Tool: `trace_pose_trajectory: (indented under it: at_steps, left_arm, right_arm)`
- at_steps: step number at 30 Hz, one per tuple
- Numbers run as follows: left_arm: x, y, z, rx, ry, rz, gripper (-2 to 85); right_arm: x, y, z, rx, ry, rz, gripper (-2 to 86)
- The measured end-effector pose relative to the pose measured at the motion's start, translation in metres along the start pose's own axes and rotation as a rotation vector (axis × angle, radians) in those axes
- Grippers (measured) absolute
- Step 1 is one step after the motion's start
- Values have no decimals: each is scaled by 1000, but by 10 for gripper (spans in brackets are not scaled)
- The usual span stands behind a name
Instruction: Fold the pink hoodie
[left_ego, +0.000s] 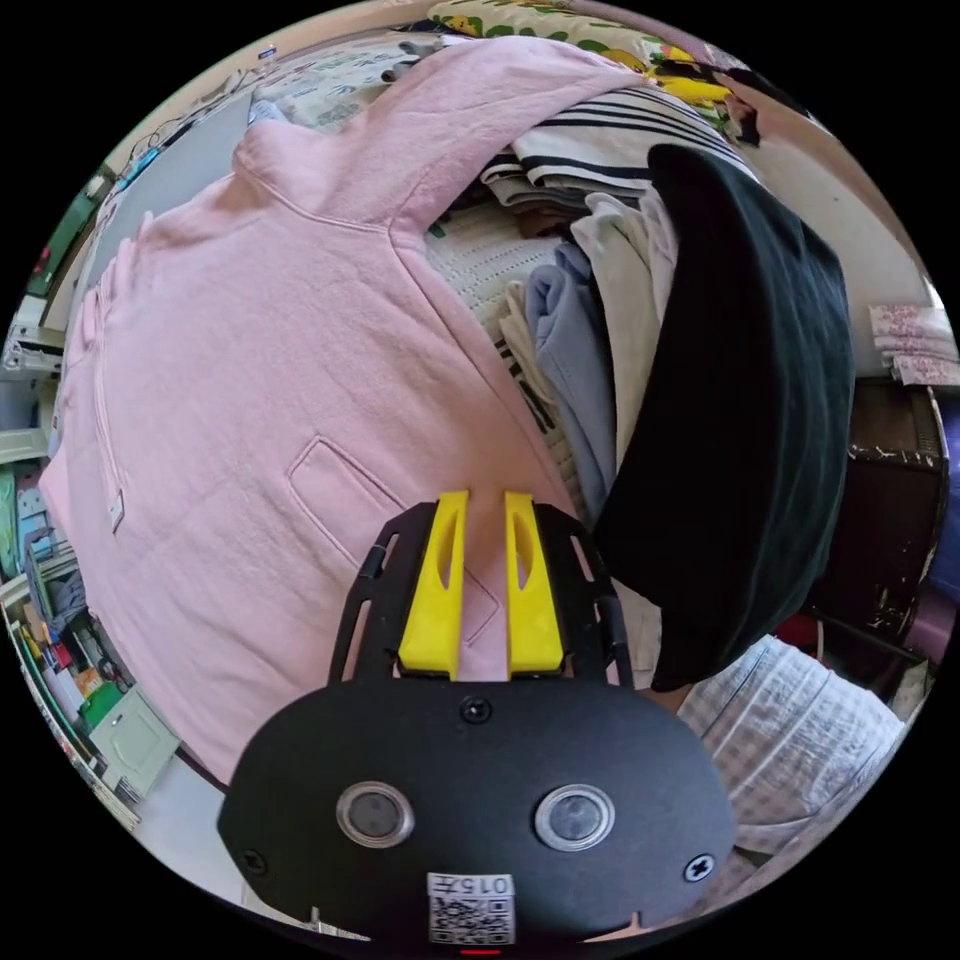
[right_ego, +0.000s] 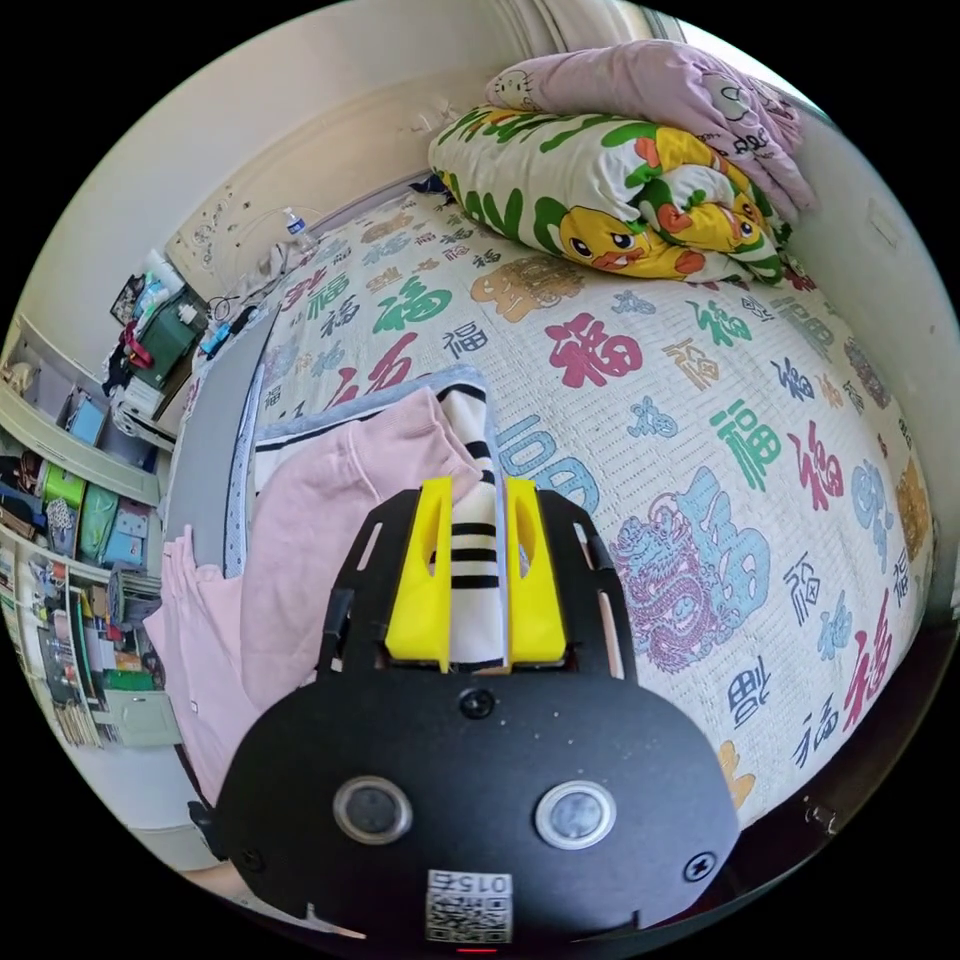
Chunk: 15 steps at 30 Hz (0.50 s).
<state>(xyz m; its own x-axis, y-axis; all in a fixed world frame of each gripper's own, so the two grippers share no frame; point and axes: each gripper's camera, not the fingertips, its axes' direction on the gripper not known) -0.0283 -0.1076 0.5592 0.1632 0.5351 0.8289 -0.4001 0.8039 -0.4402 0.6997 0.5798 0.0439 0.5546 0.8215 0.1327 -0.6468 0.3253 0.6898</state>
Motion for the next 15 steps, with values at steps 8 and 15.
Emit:
trace_pose_trajectory:
  at_steps: [8,15]
  left_arm:
    - [-26,-1,-12,4,149,-70,44]
    - [-56,5,-37,13,327,-150,53]
  right_arm:
    - [-68,-43,9,-41,106,-62,45]
    - [-163,-20,-62,116,-116,-275,15]
